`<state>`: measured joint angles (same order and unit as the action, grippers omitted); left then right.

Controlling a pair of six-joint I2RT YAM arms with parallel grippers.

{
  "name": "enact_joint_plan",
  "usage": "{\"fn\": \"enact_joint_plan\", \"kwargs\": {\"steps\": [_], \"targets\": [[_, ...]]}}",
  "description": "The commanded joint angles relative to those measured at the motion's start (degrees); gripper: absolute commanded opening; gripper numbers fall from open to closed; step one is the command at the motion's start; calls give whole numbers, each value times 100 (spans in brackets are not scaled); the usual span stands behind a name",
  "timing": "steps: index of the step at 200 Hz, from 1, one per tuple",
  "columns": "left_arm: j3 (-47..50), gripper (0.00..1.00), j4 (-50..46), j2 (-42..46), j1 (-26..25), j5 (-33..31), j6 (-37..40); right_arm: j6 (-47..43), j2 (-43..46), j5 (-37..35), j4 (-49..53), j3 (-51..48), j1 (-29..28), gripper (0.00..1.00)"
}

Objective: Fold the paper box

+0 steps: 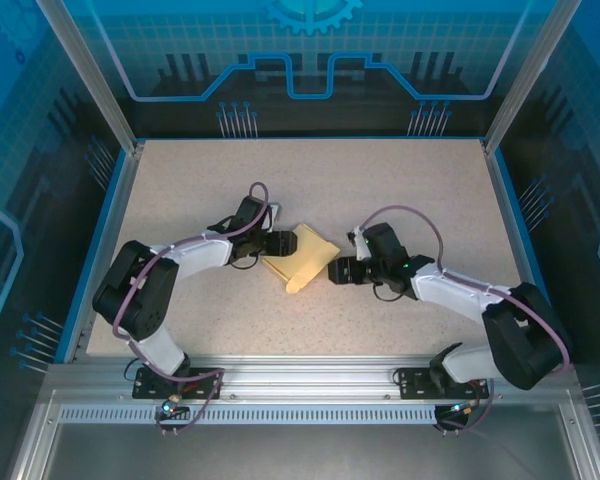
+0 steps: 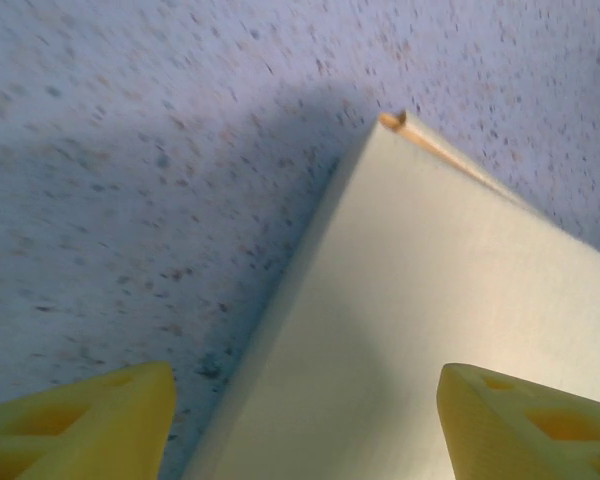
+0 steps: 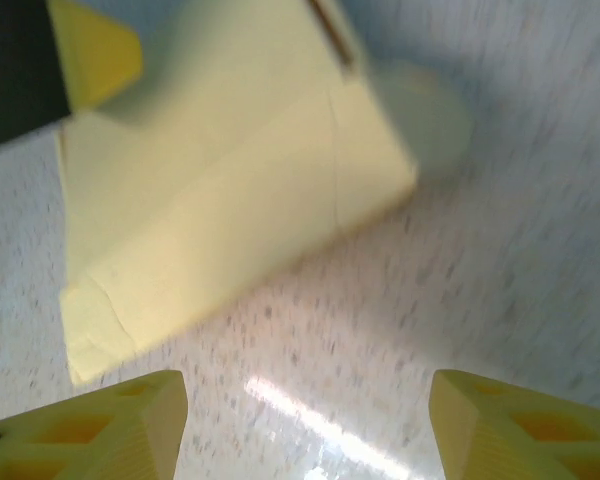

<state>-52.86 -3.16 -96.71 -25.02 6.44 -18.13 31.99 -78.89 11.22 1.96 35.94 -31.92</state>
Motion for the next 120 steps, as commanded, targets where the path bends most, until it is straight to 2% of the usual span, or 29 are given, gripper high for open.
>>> {"fn": "enact_joint_plan", "kwargs": {"steps": [1,48,80,98,120], "targets": [[-91,66,-265,-33,6,567,-92,717,-320,685,-883,-74,-111,66],[373,59,-128,228,5,752,-260,933,-1105,1226,-1870,0,52,59],[478,55,-96,240,10,723,-284,958,-1319,1391,-2122,-50,229,51],[436,54,-98,206,8,660,-270,862,-1225,1420,-2022,-104,324,52],[382,52,-130,153,11,550,-236,537,-843,1318,-1409,-174,499,54]]}}
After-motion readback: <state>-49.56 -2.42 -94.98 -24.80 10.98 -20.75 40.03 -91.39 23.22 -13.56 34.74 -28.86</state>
